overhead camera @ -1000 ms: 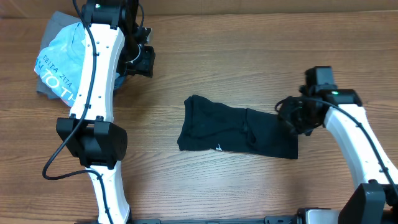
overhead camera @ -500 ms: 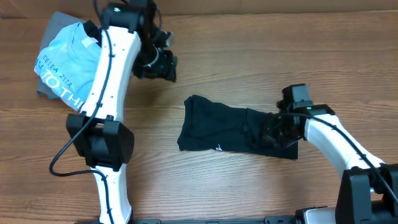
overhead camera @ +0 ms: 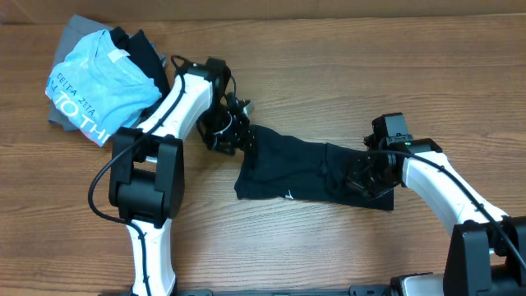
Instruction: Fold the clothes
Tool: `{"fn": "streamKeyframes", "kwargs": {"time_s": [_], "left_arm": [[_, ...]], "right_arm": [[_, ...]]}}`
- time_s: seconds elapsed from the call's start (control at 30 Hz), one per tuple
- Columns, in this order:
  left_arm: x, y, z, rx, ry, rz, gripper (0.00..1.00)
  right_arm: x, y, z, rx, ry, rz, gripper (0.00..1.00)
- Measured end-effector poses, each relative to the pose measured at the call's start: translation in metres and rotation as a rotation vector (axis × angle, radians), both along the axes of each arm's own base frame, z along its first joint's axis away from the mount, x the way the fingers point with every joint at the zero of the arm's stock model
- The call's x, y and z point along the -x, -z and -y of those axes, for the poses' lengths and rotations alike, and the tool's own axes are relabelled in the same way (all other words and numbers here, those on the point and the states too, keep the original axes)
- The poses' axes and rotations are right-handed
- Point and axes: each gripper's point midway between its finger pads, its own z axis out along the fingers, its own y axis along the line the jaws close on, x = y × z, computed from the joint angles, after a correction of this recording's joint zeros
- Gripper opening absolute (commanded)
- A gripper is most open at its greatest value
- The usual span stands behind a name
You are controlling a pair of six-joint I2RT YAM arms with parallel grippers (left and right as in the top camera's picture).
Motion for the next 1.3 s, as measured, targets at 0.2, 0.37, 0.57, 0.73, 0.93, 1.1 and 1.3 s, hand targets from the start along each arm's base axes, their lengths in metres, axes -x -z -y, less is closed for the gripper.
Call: {"fn": "streamKeyframes", "kwargs": {"time_s": [0.2,0.37,0.57,0.73,0.93,1.1,1.3], "left_arm": [[0.023,0.026,0.007,0.026,0.031,-0.032,0.77],[0.021,0.026,0.023,0.067,0.006,0.045,0.74],[0.029,0.033,0.046,0.104,-0.017,0.034,0.11],[0.045,0.039,0.05,0.091,-0.013,-0.029,0.04],[0.06,0.031,0.006,-0.085,-0.061,-0.168,0.04],[0.016,-0.008,-0.038,-0.186,-0.137,-0.103,0.04],[-0.023,-0.057,-0.037,-0.177,-0.147,0.084,0.04]], "right_arm": [[0.0,0.0,0.0,-0.001,0.0,-0.002,0.15],[0.001,0.0,0.0,-0.001,-0.001,-0.003,0.14],[0.003,0.0,0.0,0.0,-0.001,-0.011,0.14],[0.006,0.0,0.0,0.002,-0.001,-0.024,0.11],[0.005,-0.013,0.002,0.014,0.001,-0.034,0.1],[-0.013,-0.045,0.004,0.027,0.004,0.054,0.11],[-0.026,-0.071,0.003,0.023,0.006,0.13,0.11]]}}
